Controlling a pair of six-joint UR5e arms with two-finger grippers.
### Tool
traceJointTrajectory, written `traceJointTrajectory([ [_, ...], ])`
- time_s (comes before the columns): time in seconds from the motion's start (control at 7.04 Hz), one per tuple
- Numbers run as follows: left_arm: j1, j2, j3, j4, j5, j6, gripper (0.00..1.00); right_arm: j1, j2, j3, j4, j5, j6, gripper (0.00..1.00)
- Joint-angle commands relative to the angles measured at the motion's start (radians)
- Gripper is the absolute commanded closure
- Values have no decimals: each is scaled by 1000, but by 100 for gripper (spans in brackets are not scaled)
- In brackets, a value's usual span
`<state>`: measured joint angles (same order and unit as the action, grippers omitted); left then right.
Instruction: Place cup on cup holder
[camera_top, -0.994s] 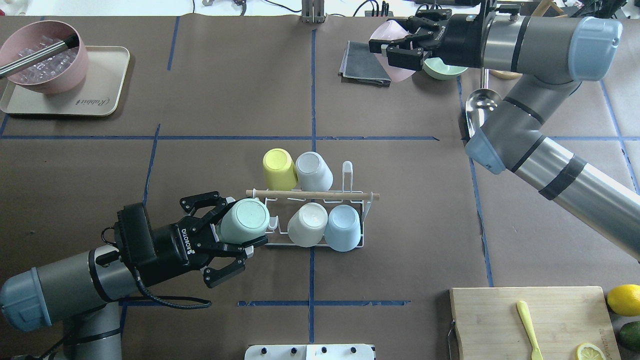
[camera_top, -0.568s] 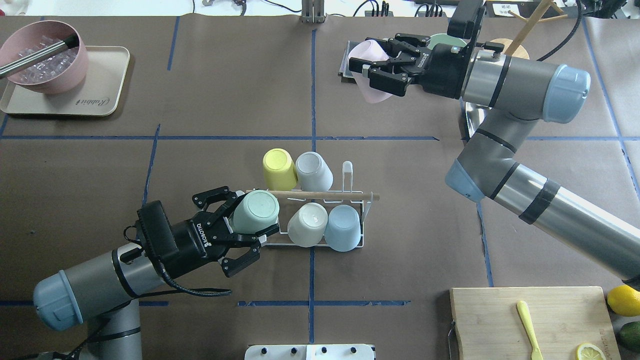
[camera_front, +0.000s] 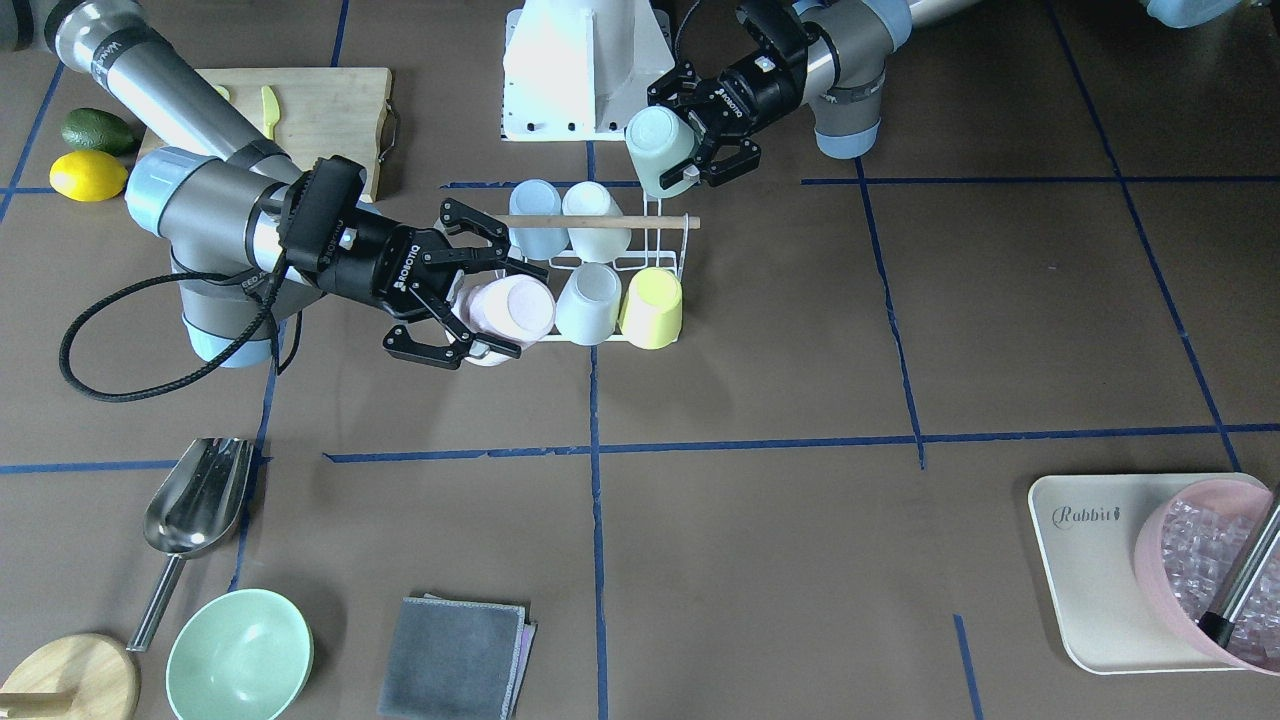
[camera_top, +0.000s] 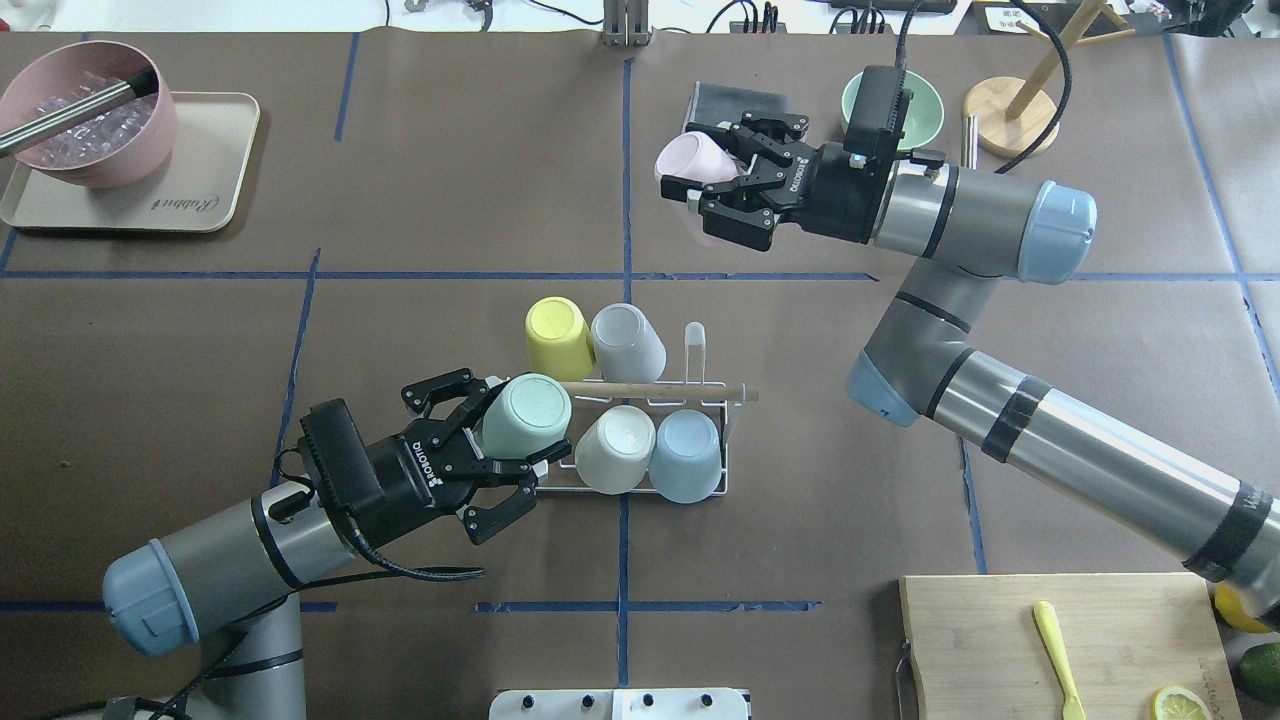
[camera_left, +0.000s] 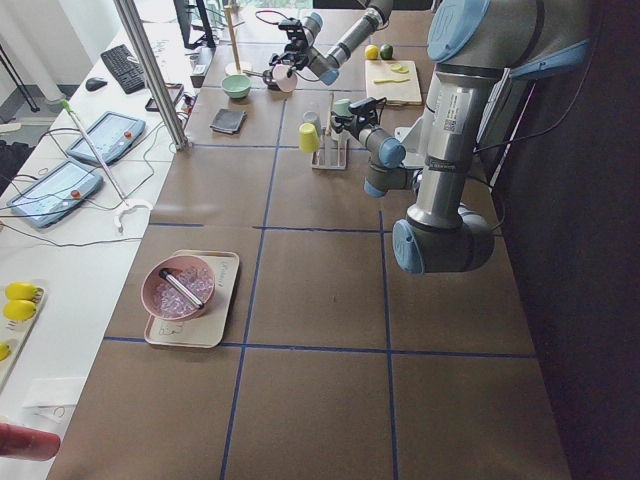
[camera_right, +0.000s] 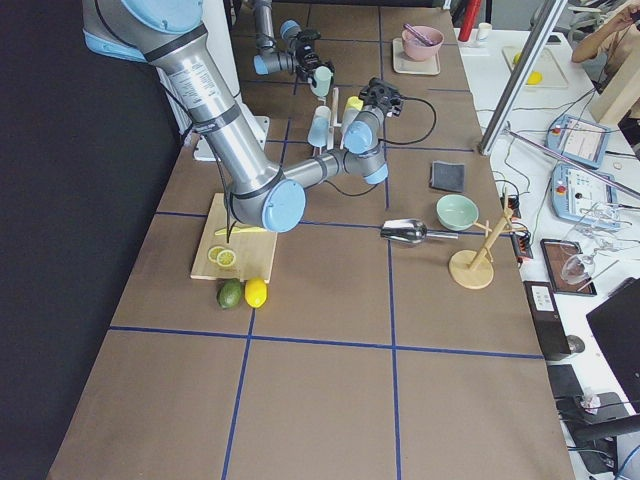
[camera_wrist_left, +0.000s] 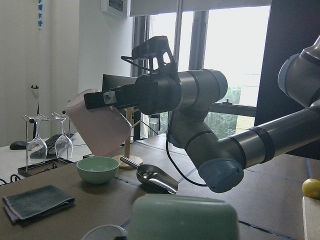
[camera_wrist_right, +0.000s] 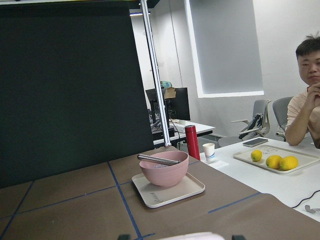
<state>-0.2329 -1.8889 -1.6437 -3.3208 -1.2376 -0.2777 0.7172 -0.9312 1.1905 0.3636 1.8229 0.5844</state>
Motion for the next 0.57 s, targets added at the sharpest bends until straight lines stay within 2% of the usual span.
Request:
traceJointTrajectory([
  [0.0,-3,-2,15,0,1,-2,90,-69,3,1,5,1,-87,100],
  [0.43,-22,-33,44,0,1,-3,90,-140,-14,20,8,3,-113,100],
])
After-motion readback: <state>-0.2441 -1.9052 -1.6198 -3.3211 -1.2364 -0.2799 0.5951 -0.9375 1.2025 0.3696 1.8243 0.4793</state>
